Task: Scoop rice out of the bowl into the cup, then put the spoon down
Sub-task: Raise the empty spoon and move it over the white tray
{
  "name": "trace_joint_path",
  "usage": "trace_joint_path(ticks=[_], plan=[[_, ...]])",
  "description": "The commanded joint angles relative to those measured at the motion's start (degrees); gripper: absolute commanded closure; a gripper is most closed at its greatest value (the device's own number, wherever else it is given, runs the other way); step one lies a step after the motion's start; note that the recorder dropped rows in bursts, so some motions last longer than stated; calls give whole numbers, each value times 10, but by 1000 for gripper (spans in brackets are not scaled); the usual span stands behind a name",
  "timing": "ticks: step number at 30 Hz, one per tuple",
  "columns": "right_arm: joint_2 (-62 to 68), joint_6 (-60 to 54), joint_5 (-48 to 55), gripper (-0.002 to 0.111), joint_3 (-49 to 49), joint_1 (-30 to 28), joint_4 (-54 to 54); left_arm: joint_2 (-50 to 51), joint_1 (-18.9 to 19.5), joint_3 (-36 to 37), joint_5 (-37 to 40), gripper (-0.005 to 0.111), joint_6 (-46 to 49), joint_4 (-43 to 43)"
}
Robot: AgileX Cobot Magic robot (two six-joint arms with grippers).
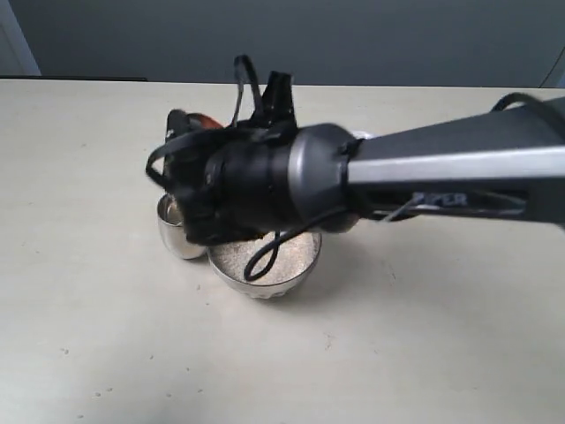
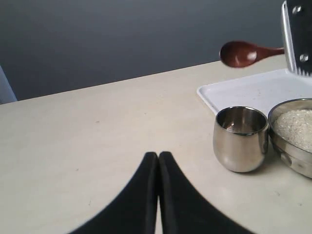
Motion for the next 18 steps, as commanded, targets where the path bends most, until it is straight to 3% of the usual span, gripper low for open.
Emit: trace_joint_path(ticks=[1,7,18], plan=[[-50,1,4,109,3,-59,43,-2,-2,-1,-7,106,-1,1],[-56,-75,-41,109,3,-151,150,-2,-2,-1,-7,106,-1,1],[-54,-131,-192,109,3,-257,296,-2,-2,-1,-7,106,-1,1]])
